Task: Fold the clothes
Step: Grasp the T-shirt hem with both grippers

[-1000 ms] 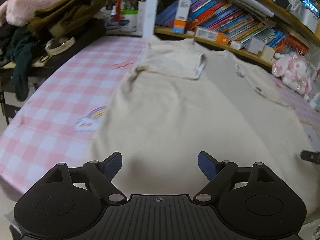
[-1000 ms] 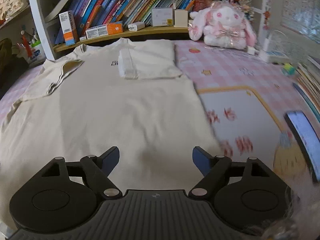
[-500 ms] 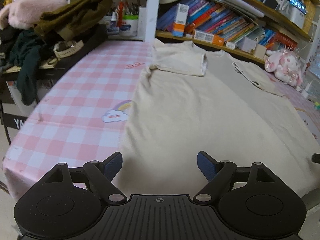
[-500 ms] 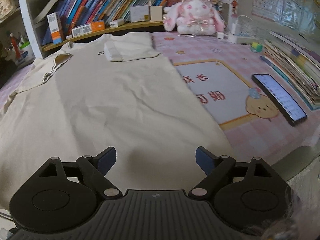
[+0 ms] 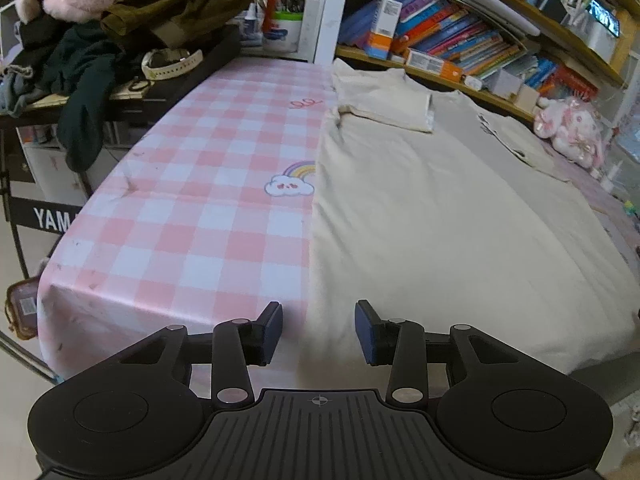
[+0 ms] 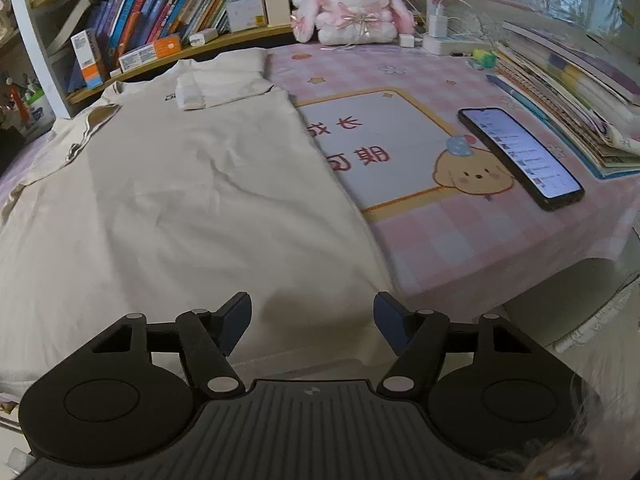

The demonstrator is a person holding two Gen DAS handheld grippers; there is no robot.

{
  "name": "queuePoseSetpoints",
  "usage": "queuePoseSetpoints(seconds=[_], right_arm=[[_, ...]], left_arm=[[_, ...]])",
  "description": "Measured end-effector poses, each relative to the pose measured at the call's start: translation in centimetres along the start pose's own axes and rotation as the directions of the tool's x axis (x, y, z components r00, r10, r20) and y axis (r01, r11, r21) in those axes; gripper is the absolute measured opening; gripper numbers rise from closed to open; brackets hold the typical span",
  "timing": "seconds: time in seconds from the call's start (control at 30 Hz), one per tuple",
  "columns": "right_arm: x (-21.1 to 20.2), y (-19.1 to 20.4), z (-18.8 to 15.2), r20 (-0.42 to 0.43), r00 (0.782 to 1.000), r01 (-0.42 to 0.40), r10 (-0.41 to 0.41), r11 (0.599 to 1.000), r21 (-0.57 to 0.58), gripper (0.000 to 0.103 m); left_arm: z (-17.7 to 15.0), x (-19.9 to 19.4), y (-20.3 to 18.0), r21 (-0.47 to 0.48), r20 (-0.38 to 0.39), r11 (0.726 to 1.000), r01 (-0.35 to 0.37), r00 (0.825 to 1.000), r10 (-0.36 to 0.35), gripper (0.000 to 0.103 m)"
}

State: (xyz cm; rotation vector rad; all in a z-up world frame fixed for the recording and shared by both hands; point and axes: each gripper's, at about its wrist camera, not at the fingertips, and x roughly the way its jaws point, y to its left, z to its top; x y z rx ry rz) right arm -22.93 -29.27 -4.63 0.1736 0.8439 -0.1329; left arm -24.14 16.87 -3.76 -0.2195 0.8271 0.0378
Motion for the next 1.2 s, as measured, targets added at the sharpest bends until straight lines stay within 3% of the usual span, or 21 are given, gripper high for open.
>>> queuePoseSetpoints(seconds=[0.27, 0.57, 0.77, 1.07, 1.1, 1.13, 1.17, 1.2], right_arm=[[-0.1, -2.7, 0.6, -0.017, 1.0, 0.008, -0.007, 1.0, 0.02, 0.064], [1.9, -6.1, 1.6, -0.134, 0.985, -0.097, 0.112, 0.989, 0.111, 0.052], [2.9, -7.4, 2.4, -0.197, 0.952, -0.2, 0.236, 0.962, 0.187, 0.05], [5.1, -10.3, 3.0, -0.286, 0.873, -0.318, 0.396, 0.905, 0.281, 0.06], [5.2, -10.4, 3.1, -0.295, 0.866, -0.324, 0.405, 0.902, 0.286, 0.06], [5.2, -10.5, 3.2, -0.303, 0.86, -0.329, 0.411, 0.9, 0.287, 0.058], [5.1, -10.6, 3.3, -0.307, 0.853, -0.337, 0.421, 0.895, 0.292, 0.049], [4.9, -10.7, 3.3, -0.31, 0.844, -0.349, 0.437, 0.887, 0.302, 0.042]], left_arm=[[-0.5, 0.4, 0.8, -0.047, -0.039, 0.998, 0.035, 0.999, -0.037, 0.037], [-0.6, 1.1, 2.0, -0.143, -0.081, 0.983, 0.113, 0.989, -0.125, 0.037], [-0.6, 2.5, 4.0, -0.273, -0.095, 0.94, 0.203, 0.967, -0.237, 0.037], [0.0, 4.5, 5.7, -0.319, -0.168, 0.901, 0.294, 0.918, -0.359, 0.045], [0.1, 4.4, 5.7, -0.321, -0.171, 0.899, 0.298, 0.915, -0.365, 0.039], [0.3, 4.1, 5.7, -0.323, -0.172, 0.896, 0.303, 0.912, -0.371, 0.017], [0.4, 3.9, 5.6, -0.326, -0.174, 0.893, 0.31, 0.909, -0.379, 0.007], [0.7, 3.5, 5.4, -0.326, -0.176, 0.892, 0.313, 0.907, -0.382, 0.005]])
